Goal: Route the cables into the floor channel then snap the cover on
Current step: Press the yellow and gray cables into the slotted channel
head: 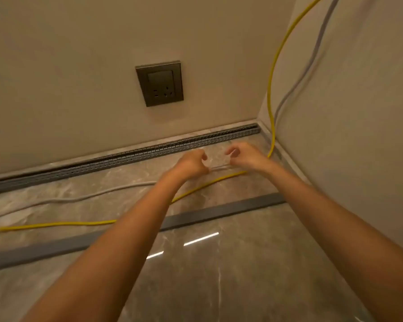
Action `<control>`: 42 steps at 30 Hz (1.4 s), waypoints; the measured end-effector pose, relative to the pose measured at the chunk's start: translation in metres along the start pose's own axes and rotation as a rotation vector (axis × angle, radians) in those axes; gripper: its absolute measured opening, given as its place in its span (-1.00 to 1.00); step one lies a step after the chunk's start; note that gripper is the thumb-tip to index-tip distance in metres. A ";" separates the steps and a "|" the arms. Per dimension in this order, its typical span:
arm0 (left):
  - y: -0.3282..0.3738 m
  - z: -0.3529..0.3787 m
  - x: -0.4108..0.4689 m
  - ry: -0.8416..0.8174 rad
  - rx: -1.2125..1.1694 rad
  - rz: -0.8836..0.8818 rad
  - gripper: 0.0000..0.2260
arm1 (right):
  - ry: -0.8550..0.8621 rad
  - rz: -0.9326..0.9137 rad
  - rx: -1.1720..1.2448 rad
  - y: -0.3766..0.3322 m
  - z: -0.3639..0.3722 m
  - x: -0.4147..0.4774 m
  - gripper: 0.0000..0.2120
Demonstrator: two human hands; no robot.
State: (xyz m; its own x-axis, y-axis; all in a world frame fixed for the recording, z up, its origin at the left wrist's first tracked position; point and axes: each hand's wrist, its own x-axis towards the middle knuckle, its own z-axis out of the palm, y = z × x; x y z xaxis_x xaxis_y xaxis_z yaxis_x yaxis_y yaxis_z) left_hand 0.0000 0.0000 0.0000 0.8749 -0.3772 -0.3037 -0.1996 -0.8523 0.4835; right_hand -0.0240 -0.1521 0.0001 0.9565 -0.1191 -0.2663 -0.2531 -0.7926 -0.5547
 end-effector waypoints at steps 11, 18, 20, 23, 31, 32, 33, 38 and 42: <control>-0.010 0.025 0.039 0.156 0.286 0.137 -0.83 | 0.034 -0.018 -0.440 0.036 -0.007 0.025 -0.82; -0.008 0.021 0.058 0.297 0.297 0.124 -0.73 | 0.191 -0.052 -0.505 0.043 -0.018 0.046 -0.80; -0.009 0.019 0.061 0.301 0.312 0.141 -0.74 | 0.210 -0.059 -0.498 0.042 -0.016 0.049 -0.81; -0.007 0.013 0.057 0.265 0.394 0.170 -0.77 | 0.248 -0.056 -0.451 0.043 -0.014 0.050 -0.82; -0.009 0.000 0.031 0.151 0.593 0.151 -0.76 | 0.310 -0.126 -0.278 0.049 -0.014 0.033 -0.88; -0.010 -0.002 0.028 0.128 0.597 0.150 -0.76 | 0.311 -0.121 -0.233 0.050 -0.014 0.031 -0.89; -0.013 -0.003 0.026 0.112 0.596 0.153 -0.77 | 0.305 -0.111 -0.193 0.051 -0.014 0.030 -0.89; -0.017 -0.009 0.015 0.080 0.552 0.108 -0.81 | 0.184 -0.093 -0.096 0.055 -0.018 0.023 -0.89; -0.017 -0.014 0.011 -0.005 0.517 0.018 -0.73 | 0.146 -0.086 -0.056 0.064 -0.023 0.018 -0.90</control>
State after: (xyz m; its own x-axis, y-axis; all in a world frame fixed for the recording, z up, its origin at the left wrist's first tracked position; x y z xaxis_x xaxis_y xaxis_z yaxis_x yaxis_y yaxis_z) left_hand 0.0196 0.0151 0.0001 0.8674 -0.3945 -0.3032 -0.4080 -0.9128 0.0204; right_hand -0.0197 -0.2190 -0.0221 0.9862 -0.1315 -0.1002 -0.1646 -0.8353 -0.5246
